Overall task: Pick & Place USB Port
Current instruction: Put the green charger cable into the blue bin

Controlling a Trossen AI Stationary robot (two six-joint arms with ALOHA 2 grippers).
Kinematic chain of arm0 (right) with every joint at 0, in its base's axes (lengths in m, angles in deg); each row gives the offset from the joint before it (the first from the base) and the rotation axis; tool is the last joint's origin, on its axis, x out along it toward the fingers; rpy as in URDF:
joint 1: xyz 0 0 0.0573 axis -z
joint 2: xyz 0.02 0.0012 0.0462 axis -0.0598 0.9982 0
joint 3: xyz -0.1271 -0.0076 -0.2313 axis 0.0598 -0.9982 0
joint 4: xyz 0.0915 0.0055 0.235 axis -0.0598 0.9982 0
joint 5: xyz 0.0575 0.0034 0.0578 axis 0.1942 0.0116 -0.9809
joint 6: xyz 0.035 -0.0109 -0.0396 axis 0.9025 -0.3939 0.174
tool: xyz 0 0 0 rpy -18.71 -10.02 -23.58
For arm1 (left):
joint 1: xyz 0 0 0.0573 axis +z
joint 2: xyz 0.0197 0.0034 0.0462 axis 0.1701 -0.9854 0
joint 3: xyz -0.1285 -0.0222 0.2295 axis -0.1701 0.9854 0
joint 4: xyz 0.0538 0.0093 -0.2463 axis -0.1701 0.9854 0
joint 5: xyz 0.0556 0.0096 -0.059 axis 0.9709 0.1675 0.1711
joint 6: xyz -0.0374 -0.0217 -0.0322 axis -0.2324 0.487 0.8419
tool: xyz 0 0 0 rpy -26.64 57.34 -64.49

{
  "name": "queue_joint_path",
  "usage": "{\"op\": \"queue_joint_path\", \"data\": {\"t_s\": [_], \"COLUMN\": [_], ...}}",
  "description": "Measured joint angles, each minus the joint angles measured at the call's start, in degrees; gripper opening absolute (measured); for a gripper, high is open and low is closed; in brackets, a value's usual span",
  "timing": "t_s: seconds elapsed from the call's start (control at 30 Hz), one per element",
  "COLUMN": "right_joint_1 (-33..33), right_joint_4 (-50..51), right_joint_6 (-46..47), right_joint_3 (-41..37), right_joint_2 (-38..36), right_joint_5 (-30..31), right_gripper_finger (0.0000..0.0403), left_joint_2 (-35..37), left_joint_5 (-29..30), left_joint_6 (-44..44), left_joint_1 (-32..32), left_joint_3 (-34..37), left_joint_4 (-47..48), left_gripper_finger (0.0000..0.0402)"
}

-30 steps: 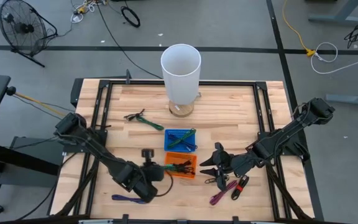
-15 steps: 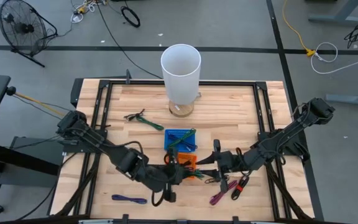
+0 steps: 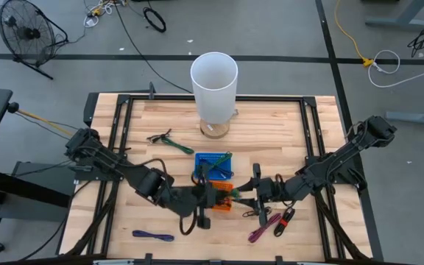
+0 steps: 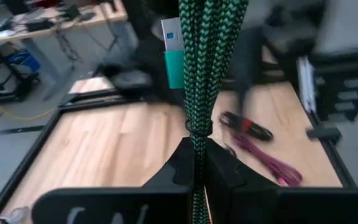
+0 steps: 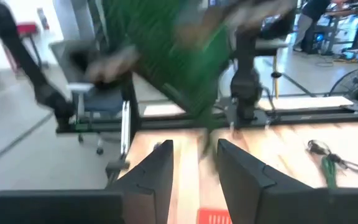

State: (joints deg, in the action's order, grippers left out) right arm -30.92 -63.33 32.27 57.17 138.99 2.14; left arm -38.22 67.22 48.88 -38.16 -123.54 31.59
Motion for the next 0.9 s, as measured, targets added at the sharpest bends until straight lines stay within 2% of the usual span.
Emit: {"op": "queue_joint_path", "data": {"t_s": [0.17,0.37,0.9], "right_joint_1": [0.02,-0.05,0.77], "right_joint_4": [0.66,-1.42,-12.09], "right_joint_6": [0.28,-0.71,-7.51], "right_joint_3": [-0.02,-0.02,-0.03], "right_joint_2": [-0.04,-0.05,-0.05], "right_joint_5": [0.0,0.21,-0.18], "right_gripper_finger": [0.0126,0.0126,0.0125], "left_joint_2": [0.13,0.13,0.15], "left_joint_5": [0.56,-2.6,-2.52], "left_joint_6": [0.02,1.0,1.05], "left_joint_1": [0.09,-0.02,-0.03], "left_joint_3": [0.03,0.03,-0.01], "left_joint_4": [1.26,1.38,0.89], "left_gripper_finger": [0.0014,0.0014,0.0014]}}
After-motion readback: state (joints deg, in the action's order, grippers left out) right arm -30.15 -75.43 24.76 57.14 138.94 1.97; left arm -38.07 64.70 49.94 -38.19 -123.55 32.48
